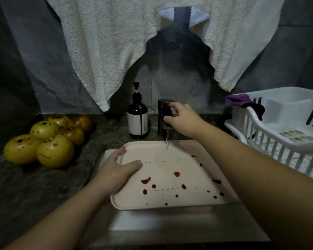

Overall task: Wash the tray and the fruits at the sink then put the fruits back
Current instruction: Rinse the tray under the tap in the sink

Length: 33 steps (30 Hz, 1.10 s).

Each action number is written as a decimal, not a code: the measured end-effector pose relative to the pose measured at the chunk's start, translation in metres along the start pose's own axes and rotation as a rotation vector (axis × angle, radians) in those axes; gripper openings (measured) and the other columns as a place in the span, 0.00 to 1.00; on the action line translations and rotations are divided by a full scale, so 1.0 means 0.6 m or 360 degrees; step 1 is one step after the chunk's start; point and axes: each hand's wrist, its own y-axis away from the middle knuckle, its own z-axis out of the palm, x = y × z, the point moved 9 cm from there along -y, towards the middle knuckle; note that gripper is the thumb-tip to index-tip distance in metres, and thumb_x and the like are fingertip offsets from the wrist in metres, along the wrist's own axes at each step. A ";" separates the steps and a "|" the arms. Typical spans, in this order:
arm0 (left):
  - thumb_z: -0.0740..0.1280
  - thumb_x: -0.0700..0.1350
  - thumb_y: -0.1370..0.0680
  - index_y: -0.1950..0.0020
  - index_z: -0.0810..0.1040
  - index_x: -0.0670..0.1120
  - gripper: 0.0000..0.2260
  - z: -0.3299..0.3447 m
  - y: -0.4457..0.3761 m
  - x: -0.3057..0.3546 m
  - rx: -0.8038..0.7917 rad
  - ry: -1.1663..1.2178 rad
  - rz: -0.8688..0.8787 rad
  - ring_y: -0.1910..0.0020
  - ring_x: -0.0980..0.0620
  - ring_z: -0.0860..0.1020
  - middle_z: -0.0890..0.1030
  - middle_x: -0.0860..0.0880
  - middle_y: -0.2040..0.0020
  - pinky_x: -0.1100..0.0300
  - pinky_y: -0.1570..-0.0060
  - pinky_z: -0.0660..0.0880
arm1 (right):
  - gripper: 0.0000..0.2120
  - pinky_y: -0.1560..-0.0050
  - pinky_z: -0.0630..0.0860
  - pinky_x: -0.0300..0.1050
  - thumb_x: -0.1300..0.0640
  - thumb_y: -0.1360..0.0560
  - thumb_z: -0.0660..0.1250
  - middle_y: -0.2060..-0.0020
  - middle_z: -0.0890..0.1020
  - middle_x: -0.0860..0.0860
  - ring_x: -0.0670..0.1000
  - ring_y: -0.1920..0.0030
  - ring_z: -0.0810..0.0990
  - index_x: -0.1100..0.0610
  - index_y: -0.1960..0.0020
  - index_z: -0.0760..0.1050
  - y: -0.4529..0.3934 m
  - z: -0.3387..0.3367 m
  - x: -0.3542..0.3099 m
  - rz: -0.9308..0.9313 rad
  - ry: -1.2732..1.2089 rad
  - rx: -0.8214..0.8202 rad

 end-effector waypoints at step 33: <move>0.53 0.47 0.11 0.22 0.70 0.56 0.19 0.003 -0.012 0.003 0.0209 0.0173 0.0160 0.49 0.57 0.75 0.75 0.51 0.36 0.61 0.54 0.70 | 0.29 0.21 0.51 0.63 0.40 0.16 0.47 0.18 0.55 0.53 0.58 0.19 0.52 0.49 0.18 0.55 0.197 0.214 -0.058 -0.0201 0.0860 -0.0741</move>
